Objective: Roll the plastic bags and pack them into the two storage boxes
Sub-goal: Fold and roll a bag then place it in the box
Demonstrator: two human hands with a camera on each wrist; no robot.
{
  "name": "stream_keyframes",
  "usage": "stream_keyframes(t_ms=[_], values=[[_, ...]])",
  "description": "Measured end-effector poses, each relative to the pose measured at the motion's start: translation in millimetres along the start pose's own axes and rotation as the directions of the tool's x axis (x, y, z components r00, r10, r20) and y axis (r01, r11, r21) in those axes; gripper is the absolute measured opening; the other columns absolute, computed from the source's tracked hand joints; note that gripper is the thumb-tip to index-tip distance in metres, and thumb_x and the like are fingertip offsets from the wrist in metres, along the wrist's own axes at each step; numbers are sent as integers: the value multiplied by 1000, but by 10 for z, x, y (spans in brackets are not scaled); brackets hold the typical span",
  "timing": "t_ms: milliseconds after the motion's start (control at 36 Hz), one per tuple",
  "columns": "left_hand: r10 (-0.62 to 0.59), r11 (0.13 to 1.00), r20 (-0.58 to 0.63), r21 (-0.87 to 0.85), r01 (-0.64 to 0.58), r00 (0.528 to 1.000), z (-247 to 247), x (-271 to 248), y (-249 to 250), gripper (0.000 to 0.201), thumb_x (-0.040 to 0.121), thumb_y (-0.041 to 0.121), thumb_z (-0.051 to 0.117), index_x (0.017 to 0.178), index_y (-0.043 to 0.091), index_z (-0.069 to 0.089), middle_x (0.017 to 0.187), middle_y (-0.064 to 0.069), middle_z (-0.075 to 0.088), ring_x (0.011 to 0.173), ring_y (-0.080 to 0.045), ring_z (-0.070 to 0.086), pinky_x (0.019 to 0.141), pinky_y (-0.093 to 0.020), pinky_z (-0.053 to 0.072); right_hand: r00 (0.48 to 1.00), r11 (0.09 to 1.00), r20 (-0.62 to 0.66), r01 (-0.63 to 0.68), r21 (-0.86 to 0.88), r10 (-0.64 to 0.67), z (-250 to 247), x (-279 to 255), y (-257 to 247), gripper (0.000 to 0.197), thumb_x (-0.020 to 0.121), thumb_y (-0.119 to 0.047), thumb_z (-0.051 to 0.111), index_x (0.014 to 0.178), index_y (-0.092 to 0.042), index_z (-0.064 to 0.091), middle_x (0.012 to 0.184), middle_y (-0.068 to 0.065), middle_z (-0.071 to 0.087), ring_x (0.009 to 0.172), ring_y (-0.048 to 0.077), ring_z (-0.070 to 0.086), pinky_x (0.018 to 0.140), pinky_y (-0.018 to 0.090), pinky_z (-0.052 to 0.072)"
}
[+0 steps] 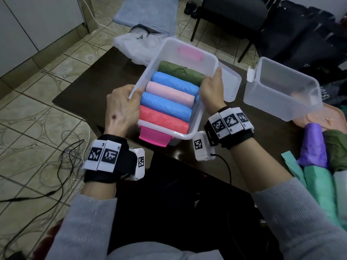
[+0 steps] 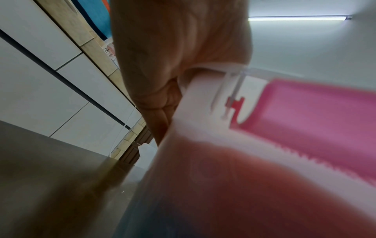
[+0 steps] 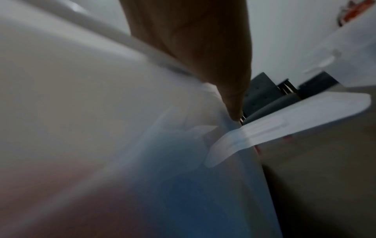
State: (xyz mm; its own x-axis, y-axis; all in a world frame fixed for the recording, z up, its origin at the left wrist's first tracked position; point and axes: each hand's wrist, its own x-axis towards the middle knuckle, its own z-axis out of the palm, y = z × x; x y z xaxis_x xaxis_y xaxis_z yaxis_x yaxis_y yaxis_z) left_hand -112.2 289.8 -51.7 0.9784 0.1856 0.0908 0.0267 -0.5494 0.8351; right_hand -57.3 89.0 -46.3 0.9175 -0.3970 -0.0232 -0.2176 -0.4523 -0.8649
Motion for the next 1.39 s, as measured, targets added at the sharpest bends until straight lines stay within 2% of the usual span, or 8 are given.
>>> stream_keyframes(t_ms=[194, 500, 722, 944, 1028, 1139, 1250, 1389], values=[[-33, 999, 13, 35, 33, 999, 10, 53, 28, 30, 97, 30, 45, 104, 14, 69, 79, 1, 57, 74, -15, 52, 61, -22, 32, 994, 985, -25, -106, 133, 110, 45, -1, 10, 47, 103, -17, 26, 147, -2, 24, 151, 12, 31, 139, 23, 29, 113, 27, 21], [-86, 994, 49, 70, 83, 995, 6, 69, 106, 30, 97, 31, 44, 101, 14, 69, 83, -5, 60, 75, -19, 53, 62, -27, 35, 997, 989, -31, -71, 129, 75, 37, 17, 13, 36, 102, -15, 27, 134, -4, 41, 131, 12, 50, 121, 25, 47, 93, 23, 33], [-144, 989, 60, 56, 140, 988, 28, 50, 146, 31, 97, 31, 44, 110, 15, 67, 94, -4, 62, 84, -21, 56, 72, -29, 38, 995, 972, 13, -103, 209, 103, 47, -30, -33, 40, 102, -16, 28, 138, -4, 38, 136, 12, 49, 126, 26, 46, 108, 35, 35], [52, 972, -62, 231, -36, 997, -16, -92, 387, 44, 96, 24, 45, 138, 10, 42, 137, -13, 49, 126, -30, 45, 102, -36, 34, 995, 960, 70, -93, 265, 77, -118, -71, 88, 49, 103, -27, 30, 145, -1, 29, 150, 12, 34, 136, 28, 36, 114, 39, 28], [254, 960, -116, 152, -236, 960, 63, -241, 698, 40, 96, 21, 45, 134, 9, 47, 133, -10, 53, 122, -23, 48, 98, -26, 34, 995, 963, 27, -102, 249, 98, -310, -31, 272, 43, 103, -28, 30, 136, -5, 44, 142, 8, 43, 132, 20, 39, 115, 34, 25], [442, 897, 4, -20, -442, 897, 451, -518, 1145, 34, 95, 16, 47, 128, 10, 54, 127, -5, 59, 118, -15, 52, 92, -10, 29, 984, 972, -77, -142, 188, 158, -675, 77, 572, 21, 99, -29, 35, 80, -32, 43, 98, -6, 46, 91, 9, 43, 92, 27, 41], [521, 852, 310, -131, -507, 795, 1010, -840, 1325, 36, 95, 21, 50, 129, 11, 53, 131, -5, 56, 121, -16, 50, 99, -17, 31, 970, 977, -173, -145, 159, 172, -1221, 80, 803, 31, 95, -15, 47, 123, -11, 57, 120, 8, 60, 107, 17, 54, 98, 33, 43], [441, 842, 622, -38, -538, 647, 1642, -1179, 1274, 44, 97, 31, 46, 137, 13, 43, 149, -7, 34, 139, -18, 29, 114, -30, 22, 896, 974, -380, -217, 73, 228, -1980, 44, 1111, 33, 89, -6, 50, 120, -6, 61, 105, 5, 60, 96, 13, 54, 83, 19, 45]])
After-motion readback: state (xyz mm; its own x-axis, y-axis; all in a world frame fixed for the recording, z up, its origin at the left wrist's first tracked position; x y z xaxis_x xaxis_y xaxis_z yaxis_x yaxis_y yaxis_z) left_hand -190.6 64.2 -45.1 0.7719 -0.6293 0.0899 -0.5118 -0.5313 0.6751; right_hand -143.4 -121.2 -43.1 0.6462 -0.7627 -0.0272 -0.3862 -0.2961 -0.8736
